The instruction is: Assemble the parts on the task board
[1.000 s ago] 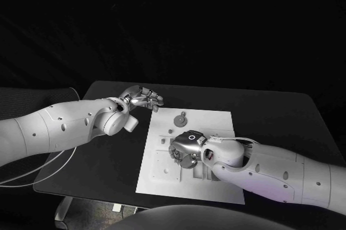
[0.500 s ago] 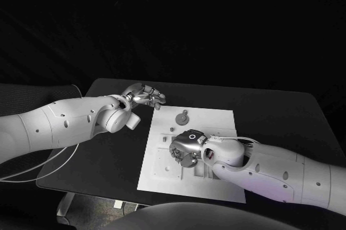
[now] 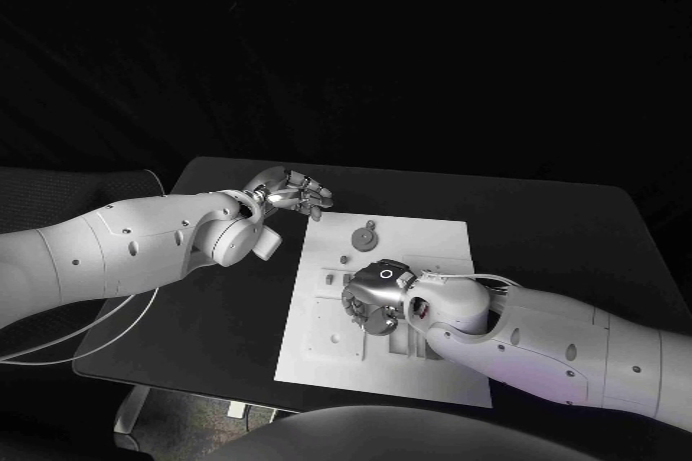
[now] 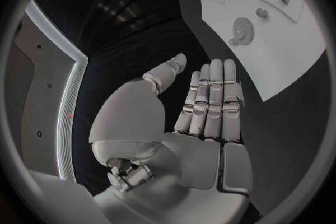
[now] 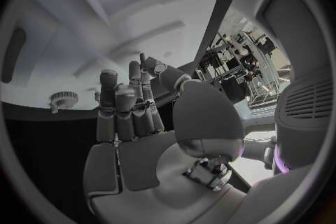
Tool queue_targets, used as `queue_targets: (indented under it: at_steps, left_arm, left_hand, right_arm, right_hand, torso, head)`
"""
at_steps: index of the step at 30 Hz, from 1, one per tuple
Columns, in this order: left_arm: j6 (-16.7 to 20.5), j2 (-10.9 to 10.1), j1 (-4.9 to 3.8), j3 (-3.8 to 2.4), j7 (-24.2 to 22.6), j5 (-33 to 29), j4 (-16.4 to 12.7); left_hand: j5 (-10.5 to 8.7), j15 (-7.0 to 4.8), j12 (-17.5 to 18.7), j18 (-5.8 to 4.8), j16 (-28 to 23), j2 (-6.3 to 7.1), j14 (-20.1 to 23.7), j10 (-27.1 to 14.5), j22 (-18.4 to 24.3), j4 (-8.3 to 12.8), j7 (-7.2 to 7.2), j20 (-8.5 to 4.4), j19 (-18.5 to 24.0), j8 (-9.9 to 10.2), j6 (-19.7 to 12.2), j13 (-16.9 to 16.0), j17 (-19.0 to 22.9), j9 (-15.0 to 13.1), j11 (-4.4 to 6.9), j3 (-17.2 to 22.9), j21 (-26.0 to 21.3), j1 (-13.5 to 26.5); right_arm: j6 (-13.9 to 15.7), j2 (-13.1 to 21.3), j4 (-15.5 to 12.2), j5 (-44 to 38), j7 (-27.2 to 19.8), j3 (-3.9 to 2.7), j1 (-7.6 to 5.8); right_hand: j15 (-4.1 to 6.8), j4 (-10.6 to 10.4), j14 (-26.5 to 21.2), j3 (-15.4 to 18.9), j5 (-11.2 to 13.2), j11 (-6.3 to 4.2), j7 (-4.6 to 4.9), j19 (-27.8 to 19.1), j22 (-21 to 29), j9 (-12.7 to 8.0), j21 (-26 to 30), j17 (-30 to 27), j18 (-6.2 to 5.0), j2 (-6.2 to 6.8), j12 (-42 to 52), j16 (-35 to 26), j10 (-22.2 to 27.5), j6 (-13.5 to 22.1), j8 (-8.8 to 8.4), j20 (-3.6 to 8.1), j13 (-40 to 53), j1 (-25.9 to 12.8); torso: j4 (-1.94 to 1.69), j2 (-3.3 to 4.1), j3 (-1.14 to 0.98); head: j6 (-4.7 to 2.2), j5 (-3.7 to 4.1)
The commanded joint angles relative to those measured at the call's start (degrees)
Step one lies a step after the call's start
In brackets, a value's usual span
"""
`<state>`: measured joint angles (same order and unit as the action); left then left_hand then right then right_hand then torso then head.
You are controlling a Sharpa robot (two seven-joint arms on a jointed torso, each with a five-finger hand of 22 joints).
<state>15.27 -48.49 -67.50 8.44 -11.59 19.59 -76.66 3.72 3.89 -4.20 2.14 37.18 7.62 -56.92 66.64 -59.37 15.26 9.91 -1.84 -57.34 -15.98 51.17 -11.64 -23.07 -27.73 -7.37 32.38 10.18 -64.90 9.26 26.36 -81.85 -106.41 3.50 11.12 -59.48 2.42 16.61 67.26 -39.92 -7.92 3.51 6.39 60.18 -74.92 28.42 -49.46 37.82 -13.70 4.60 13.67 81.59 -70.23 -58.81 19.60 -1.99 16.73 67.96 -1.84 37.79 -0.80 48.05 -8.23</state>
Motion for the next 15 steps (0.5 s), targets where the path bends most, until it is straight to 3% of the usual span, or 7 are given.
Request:
queue_targets:
  at_steps: [1, 15]
  left_arm:
    - [-0.14, 0.11, -0.09, -0.05, -0.31, -0.37, -0.14]
    - [-0.19, 0.25, -0.09, -0.05, -0.32, -0.37, -0.16]
  left_hand:
    - [-0.01, -0.09, 0.15, 1.13, -0.35, -0.33, -0.38, 0.14, -0.09, 0.03, -0.07, 0.03, -0.34, -0.36, -0.5, 0.06, -0.11, 0.09, -0.17, 0.09, -0.36, -0.42]
    - [0.0, -0.09, 0.15, 1.12, -0.43, -0.35, -0.39, 0.14, -0.1, 0.04, -0.07, 0.02, -0.35, -0.37, -0.5, 0.08, -0.22, 0.1, -0.17, 0.1, -0.39, -0.45]
  right_arm:
    - [-1.06, 0.09, -0.05, -1.13, -0.02, 0.03, 0.05]
    - [-1.18, -0.52, 0.16, -1.19, -0.13, 0.03, 0.05]
  right_hand:
    - [0.39, 0.11, 0.06, -0.35, -0.24, -0.1, 0.1, 0.09, -1.02, 0.1, -0.27, -0.03, -1.3, -0.47, 0.03, -0.31, -0.43, -0.38, 0.2, 0.48, 0.11, -0.17]
    - [0.39, 0.11, 0.06, -0.36, -0.24, -0.1, 0.1, 0.08, -1.03, 0.11, -0.27, -0.02, -1.3, -0.47, -0.02, -0.33, -0.43, -0.36, 0.21, 0.5, 0.15, -0.2]
  torso:
    - [0.04, 0.01, -0.05]
    - [0.0, 0.02, -0.03]
  head:
    - [0.12, -0.06]
    - [0.25, -0.03]
